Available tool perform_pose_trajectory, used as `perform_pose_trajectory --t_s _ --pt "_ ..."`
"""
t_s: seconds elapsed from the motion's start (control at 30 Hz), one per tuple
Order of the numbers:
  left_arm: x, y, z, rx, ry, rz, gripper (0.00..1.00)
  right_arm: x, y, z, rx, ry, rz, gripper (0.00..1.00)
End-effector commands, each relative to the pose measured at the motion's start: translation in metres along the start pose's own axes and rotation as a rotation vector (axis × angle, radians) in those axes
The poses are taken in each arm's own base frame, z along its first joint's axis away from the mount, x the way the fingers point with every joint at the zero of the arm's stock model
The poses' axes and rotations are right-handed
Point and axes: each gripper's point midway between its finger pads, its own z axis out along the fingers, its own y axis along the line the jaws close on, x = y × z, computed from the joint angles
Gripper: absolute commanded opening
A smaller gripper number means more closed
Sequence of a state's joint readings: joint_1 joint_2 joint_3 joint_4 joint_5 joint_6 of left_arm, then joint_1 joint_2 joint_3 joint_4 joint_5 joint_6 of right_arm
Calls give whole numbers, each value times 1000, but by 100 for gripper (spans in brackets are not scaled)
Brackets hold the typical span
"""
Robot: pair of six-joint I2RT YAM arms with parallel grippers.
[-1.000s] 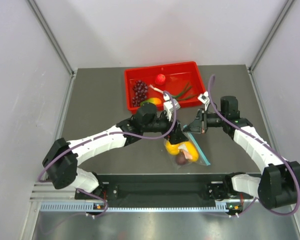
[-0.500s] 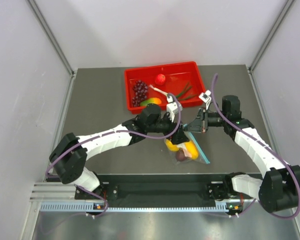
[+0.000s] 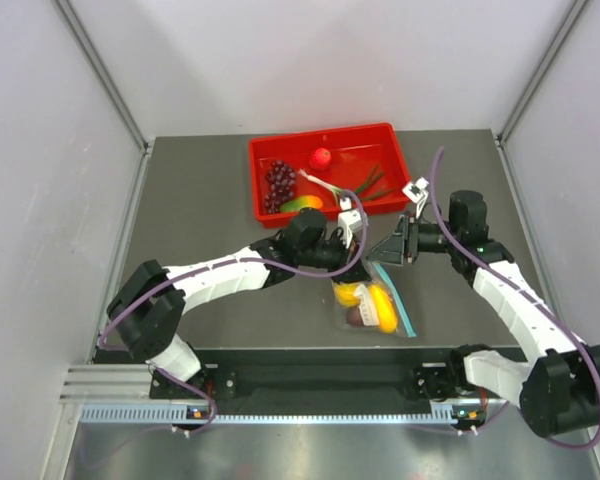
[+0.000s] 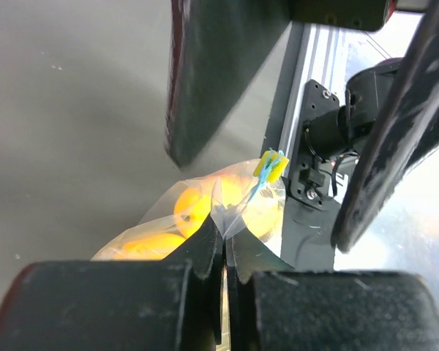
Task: Open the zip-top bag and remove the fake food
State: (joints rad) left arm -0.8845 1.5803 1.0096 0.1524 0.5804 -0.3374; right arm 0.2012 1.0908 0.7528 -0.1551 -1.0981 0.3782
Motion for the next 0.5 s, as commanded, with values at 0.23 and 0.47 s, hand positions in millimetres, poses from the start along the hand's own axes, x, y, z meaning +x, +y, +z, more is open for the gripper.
perform_pose_trajectory --t_s 0.23,0.47 --pt "-13 -19 2 93 -3 -12 0 -13 -6 -24 243 -87 -215 52" --pt "-10 -22 4 124 20 -41 0 -3 -4 -27 244 -73 -227 52"
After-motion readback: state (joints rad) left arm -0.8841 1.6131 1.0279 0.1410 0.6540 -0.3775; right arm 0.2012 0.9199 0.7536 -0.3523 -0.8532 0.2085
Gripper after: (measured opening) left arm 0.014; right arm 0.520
